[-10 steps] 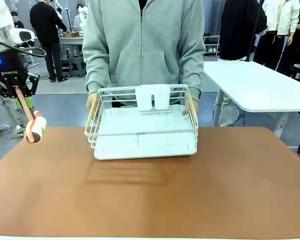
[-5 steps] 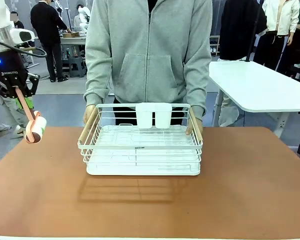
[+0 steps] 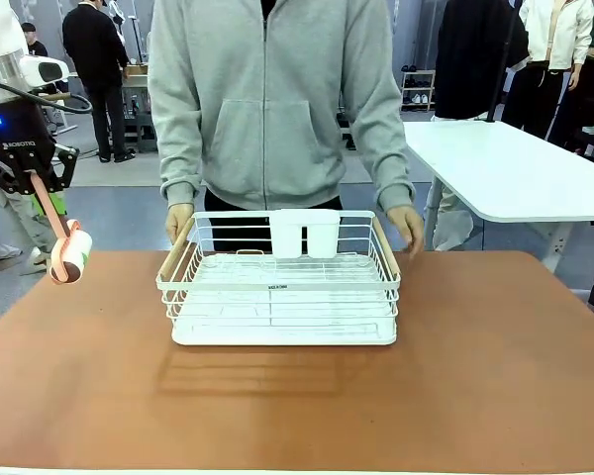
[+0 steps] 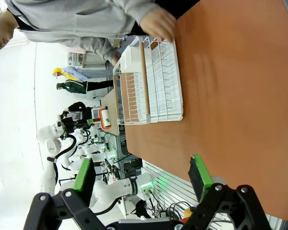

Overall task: Clean the table.
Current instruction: Place the Lint Roller down when the Dish drying rack is positioned in the middle of the table.

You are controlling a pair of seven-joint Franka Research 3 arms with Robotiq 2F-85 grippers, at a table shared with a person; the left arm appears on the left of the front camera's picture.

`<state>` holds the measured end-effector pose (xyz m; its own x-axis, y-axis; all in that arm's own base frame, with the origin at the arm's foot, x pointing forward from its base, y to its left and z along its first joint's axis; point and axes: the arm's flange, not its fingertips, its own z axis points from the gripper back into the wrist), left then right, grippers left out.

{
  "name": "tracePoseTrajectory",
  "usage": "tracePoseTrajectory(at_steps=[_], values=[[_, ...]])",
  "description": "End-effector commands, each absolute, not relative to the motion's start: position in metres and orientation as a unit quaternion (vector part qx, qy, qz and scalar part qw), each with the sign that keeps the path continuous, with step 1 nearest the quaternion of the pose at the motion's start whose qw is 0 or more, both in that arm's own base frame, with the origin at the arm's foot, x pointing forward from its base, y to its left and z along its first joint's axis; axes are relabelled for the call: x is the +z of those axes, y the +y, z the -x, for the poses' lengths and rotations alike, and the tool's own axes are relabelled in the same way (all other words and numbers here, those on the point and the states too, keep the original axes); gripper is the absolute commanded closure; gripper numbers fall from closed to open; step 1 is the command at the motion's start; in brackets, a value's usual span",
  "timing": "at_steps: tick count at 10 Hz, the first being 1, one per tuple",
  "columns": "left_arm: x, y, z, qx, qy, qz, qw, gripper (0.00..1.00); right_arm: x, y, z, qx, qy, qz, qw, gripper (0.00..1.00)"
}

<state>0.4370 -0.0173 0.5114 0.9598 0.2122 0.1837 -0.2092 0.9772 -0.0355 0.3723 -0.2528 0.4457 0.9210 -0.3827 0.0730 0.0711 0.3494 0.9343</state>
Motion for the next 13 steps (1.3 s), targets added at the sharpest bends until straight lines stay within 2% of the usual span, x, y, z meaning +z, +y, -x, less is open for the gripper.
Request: tracePoseTrajectory(at_steps=[1, 13], values=[[0.5126, -0.0161, -0.4352, 0.107, -0.096, 0.004, 0.99, 0.79, 0.4473, -0.2513, -0.371, -0.135, -0.146, -0.556, 0.807, 0.0], [0.5126, -0.0161, -0.4352, 0.107, -0.096, 0.004, 0.99, 0.79, 0.4473, -0.2513, -0.371, -0.135, -0.146, -0.556, 0.807, 0.0]])
